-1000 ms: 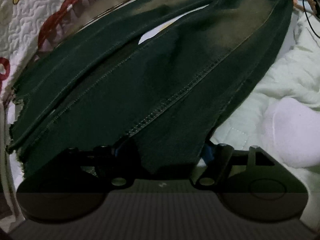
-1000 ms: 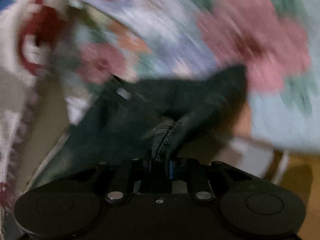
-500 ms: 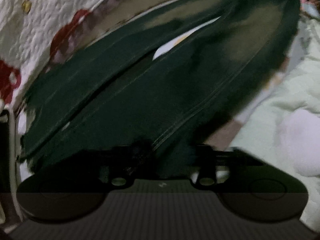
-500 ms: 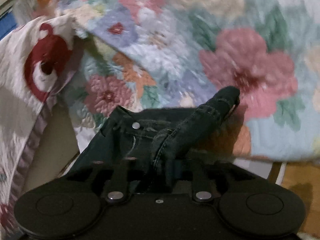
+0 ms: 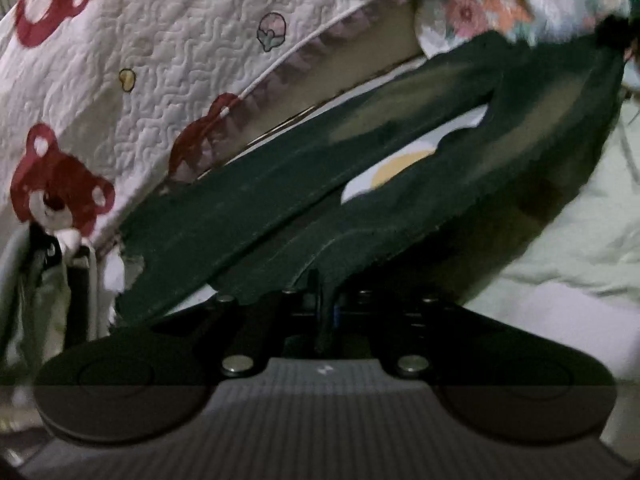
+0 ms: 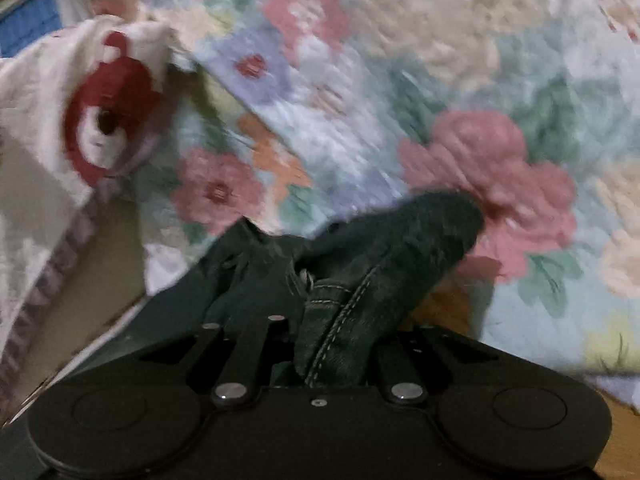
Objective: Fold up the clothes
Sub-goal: 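Lift the waistband with the right gripper while the left gripper grips the leg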
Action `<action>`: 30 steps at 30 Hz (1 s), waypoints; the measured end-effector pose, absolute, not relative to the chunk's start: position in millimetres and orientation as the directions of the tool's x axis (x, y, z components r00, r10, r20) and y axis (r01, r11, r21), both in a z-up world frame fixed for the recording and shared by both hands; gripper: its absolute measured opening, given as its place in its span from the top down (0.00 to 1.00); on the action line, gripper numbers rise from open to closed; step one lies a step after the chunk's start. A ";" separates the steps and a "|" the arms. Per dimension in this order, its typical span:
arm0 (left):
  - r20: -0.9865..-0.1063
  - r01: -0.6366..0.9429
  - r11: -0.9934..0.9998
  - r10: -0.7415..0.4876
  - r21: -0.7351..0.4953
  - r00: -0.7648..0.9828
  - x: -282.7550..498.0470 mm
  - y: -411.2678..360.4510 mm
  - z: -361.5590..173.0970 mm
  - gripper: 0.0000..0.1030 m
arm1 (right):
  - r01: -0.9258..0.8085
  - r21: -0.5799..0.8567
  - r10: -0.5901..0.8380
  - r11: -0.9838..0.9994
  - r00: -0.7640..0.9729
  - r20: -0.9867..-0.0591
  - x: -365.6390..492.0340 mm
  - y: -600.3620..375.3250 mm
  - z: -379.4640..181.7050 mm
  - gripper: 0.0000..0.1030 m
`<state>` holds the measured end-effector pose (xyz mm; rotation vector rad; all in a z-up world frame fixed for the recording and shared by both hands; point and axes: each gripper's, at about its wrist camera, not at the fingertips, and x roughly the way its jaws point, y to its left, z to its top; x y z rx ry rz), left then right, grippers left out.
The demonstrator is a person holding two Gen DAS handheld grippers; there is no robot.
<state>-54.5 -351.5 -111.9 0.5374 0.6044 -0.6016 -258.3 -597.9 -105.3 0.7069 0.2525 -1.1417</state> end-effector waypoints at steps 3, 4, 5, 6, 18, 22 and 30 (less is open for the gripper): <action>-0.643 0.637 0.712 -0.346 0.295 0.684 -62.5 -353.6 -108.8 0.95 | 0.903 0.385 -0.736 0.192 0.392 -0.551 -254.3 -602.6 -116.7 0.89; -0.639 0.631 0.715 -0.341 0.300 0.689 -61.4 -353.6 -107.7 0.95 | 0.904 0.386 -0.736 0.185 0.387 -0.555 -253.3 -602.8 -118.9 0.88; -0.636 0.625 0.718 -0.336 0.305 0.695 -60.4 -353.5 -106.5 0.95 | 0.903 0.388 -0.736 0.186 0.389 -0.553 -253.4 -602.0 -119.0 0.88; -0.632 0.619 0.722 -0.331 0.309 0.701 -59.3 -353.5 -105.3 0.94 | 0.900 0.393 -0.734 0.187 0.394 -0.553 -254.1 -602.2 -118.7 0.87; -0.634 0.626 0.729 -0.350 0.278 0.689 -32.6 -346.5 -98.7 0.95 | 0.766 0.593 -0.684 0.249 0.573 -0.452 -291.1 -591.3 -119.5 0.82; -0.628 0.676 0.668 -0.389 0.312 0.674 1.6 -339.4 -69.8 0.95 | 0.756 0.599 -0.666 0.265 0.592 -0.453 -264.9 -634.4 -93.2 0.82; -0.606 0.647 0.673 -0.359 0.359 0.710 89.7 -341.4 -61.4 0.95 | 0.792 0.460 -0.611 0.400 0.605 -0.511 -141.6 -700.4 -39.0 0.82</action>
